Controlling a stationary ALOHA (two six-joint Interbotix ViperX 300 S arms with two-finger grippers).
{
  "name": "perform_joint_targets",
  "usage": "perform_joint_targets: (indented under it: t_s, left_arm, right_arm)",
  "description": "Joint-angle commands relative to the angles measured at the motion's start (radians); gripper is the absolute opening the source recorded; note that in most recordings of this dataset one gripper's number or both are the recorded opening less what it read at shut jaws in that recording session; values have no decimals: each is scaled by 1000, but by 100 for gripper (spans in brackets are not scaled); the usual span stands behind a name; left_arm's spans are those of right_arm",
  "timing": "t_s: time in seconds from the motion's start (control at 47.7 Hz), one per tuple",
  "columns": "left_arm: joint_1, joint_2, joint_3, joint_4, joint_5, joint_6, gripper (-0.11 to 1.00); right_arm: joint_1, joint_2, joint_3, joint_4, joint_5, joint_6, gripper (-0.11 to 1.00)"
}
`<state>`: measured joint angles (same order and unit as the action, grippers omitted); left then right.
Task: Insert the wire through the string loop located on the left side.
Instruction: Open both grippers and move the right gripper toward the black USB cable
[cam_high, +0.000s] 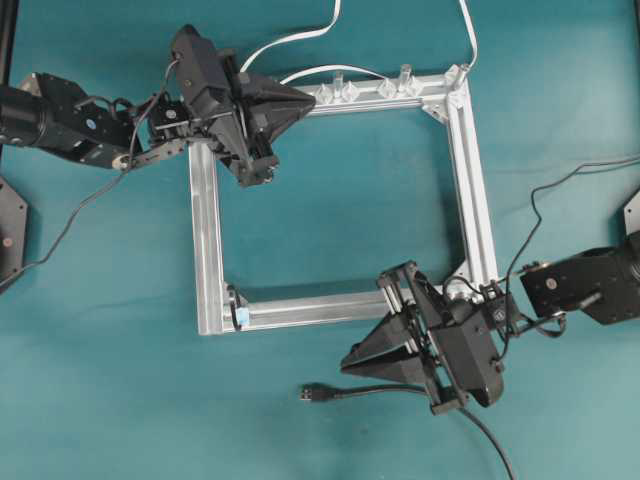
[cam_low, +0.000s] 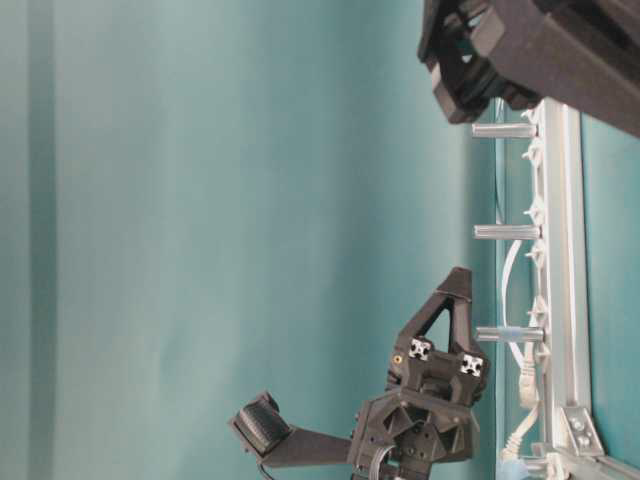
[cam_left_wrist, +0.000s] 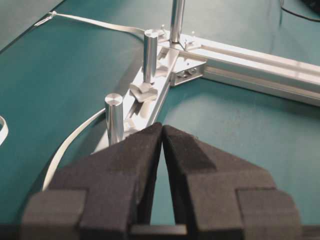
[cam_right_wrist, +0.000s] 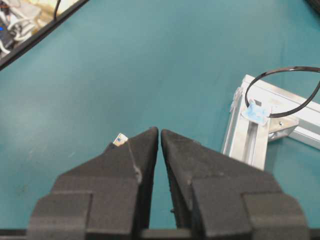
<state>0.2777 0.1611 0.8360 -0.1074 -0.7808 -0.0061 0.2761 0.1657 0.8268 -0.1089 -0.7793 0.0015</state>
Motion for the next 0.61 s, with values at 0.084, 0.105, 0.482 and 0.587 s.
perform_joint_targets:
  t_s: [0.084,0.105,0.482,0.587]
  left_arm:
    - [-18,-78,-28,35,193,-25,4]
    - [-21,-92,-29,40,224,-25,1]
    - [-52,-189,21,41,321,-21,0]
    - [-54,-189,25,41,321,-21,0]
  right_arm:
    - [-12,-11,0,3,11,-3,8]
    - [-12,-11,-2,5,12,-3,4]
    - [-12,-37,-21,3,81,-23,0]
    - [-12,-37,-32,5,109,-23,0]
